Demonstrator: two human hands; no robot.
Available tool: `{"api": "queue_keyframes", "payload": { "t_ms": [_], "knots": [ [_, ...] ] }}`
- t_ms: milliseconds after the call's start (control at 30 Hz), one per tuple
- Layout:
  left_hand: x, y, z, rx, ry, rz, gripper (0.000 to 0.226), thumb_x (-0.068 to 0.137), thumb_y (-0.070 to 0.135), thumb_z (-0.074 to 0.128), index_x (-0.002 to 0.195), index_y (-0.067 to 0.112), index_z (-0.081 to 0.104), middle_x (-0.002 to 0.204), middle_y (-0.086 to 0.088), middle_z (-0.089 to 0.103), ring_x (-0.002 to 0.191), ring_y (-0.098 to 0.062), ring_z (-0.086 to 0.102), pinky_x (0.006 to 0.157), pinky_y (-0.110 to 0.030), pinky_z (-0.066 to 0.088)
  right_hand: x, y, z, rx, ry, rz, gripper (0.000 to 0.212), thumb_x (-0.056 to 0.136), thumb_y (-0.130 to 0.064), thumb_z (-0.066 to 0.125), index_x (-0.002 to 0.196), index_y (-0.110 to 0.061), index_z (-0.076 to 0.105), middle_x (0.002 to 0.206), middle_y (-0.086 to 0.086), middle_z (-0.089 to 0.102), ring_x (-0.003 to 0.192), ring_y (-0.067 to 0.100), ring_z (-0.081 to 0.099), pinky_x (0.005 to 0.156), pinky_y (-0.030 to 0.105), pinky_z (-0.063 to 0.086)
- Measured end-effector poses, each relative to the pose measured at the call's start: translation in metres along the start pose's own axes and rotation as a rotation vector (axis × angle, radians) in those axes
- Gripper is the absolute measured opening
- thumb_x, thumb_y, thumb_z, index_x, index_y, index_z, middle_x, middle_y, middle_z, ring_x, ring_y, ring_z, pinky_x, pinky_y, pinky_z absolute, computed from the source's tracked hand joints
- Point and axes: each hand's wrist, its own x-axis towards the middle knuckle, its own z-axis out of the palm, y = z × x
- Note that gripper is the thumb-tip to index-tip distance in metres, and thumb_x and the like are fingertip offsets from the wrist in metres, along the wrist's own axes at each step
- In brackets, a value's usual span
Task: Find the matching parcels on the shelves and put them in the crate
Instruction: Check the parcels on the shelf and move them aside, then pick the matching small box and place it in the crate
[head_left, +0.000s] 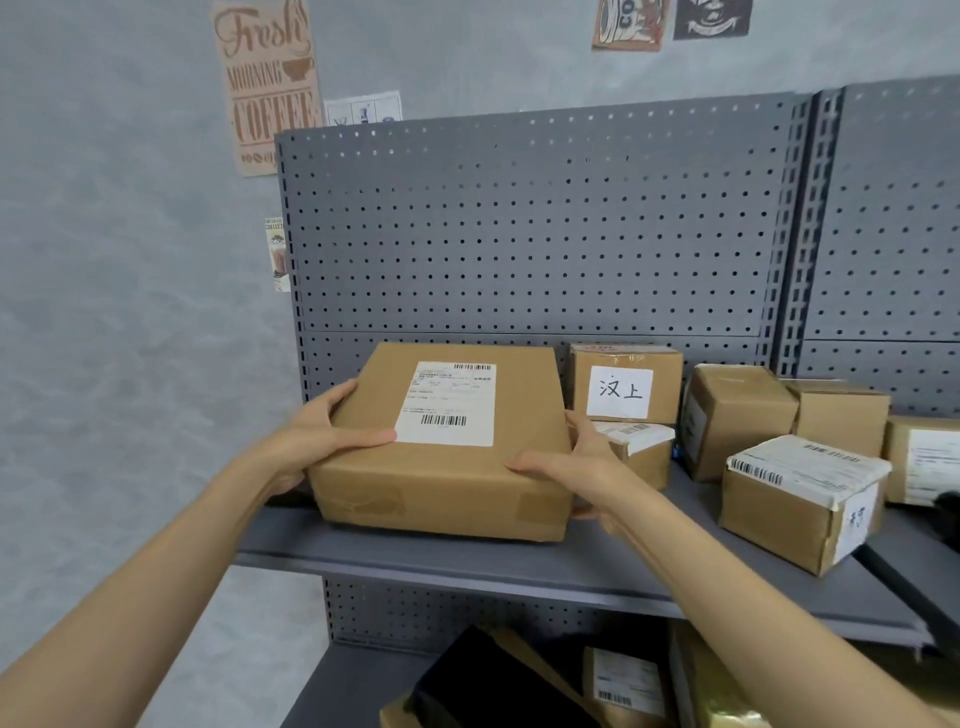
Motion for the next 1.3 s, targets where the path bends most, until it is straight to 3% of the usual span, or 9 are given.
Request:
{"api": "queue_keyframes", "payload": {
  "t_ms": [267,467,567,667,733,867,1033,1133,1300],
  "knots": [
    [0.032,-0.030,-0.012,0.025,-0.134,-0.088,0.131,0.028,0.054,0.090,0.143,0.028,0.032,0.130,0.008,0.044,0.097,0.004,0.051,0.069,-0.014,0.042,0.016,0.012,0.018,-0.065,-0.020,0.035,0.094,0.074,-0.039,0.072,0.147,-0.029,0.015,0.139,0.000,0.030,0.106,0.015,0.038,0.082,0.032,0.041],
    [0.062,-0.038,-0.025,0.094,-0.183,-0.078,0.131,0.031,0.052,0.089,0.144,0.018,0.031,0.142,0.010,0.037,0.118,-0.008,0.041,0.098,-0.024,0.031,0.031,0.015,0.021,-0.096,-0.080,0.096,0.091,0.075,-0.047,0.069,0.147,-0.033,0.017,0.141,-0.004,0.035,0.119,0.020,0.047,0.079,0.037,0.051],
    [0.069,-0.031,-0.026,0.157,-0.240,-0.054,0.130,0.029,0.051,0.091,0.142,0.021,0.034,0.141,0.011,0.039,0.124,-0.010,0.040,0.103,-0.025,0.029,0.037,0.013,0.014,-0.127,-0.081,0.094,0.077,0.075,-0.053,0.067,0.141,-0.028,0.033,0.121,-0.008,0.047,0.105,0.015,0.053,0.073,0.032,0.053],
    [0.079,-0.011,-0.011,0.376,-0.197,0.003,0.100,0.058,0.038,0.085,0.142,0.023,0.033,0.149,0.000,0.033,0.135,-0.018,0.033,0.108,-0.033,0.027,0.053,0.008,-0.003,-0.126,0.183,0.005,0.055,0.078,-0.050,0.065,0.120,-0.016,0.056,0.101,-0.004,0.059,0.087,0.014,0.057,0.078,0.030,0.049],
    [0.083,0.008,0.009,0.472,-0.146,0.099,0.088,0.070,0.041,0.076,0.144,0.024,0.030,0.152,0.001,0.028,0.137,-0.020,0.030,0.108,-0.035,0.027,0.065,0.000,-0.022,-0.082,0.411,-0.104,0.046,0.081,-0.041,0.064,0.117,-0.015,0.056,0.094,0.000,0.058,0.085,0.016,0.056,0.077,0.030,0.044],
    [0.086,0.044,0.078,0.378,-0.246,0.225,0.078,0.078,0.057,0.060,0.144,0.033,0.025,0.153,0.008,0.022,0.140,-0.012,0.023,0.101,-0.028,0.024,0.085,-0.011,-0.066,-0.250,0.688,-0.122,0.061,0.080,-0.039,0.065,0.133,-0.021,0.040,0.131,0.016,0.039,0.122,0.034,0.037,0.097,0.041,0.034],
    [0.097,0.074,0.170,0.251,-0.412,0.224,0.068,0.089,0.058,0.040,0.146,0.042,0.006,0.157,0.002,0.010,0.143,-0.018,0.016,0.110,-0.036,0.021,0.103,-0.006,-0.105,-0.383,0.480,-0.097,0.080,0.083,-0.047,0.063,0.147,-0.040,0.015,0.153,0.017,0.014,0.139,0.039,0.016,0.113,0.047,0.020],
    [0.103,0.077,0.199,0.118,-0.438,0.149,0.066,0.090,0.059,0.034,0.146,0.043,0.002,0.158,0.002,0.007,0.142,-0.023,0.019,0.114,-0.041,0.023,0.110,0.000,-0.114,-0.302,0.322,-0.115,0.076,0.085,-0.044,0.062,0.147,-0.035,0.020,0.151,0.012,0.027,0.137,0.031,0.028,0.114,0.045,0.026],
    [0.100,0.076,0.210,-0.101,-0.430,0.048,0.060,0.090,0.059,0.035,0.143,0.039,0.018,0.151,-0.004,0.030,0.131,-0.029,0.040,0.102,-0.040,0.042,0.104,0.003,-0.110,-0.214,0.357,-0.205,0.056,0.085,-0.036,0.064,0.134,-0.027,0.038,0.131,0.014,0.042,0.110,0.020,0.046,0.103,0.032,0.038]
  ]
}}
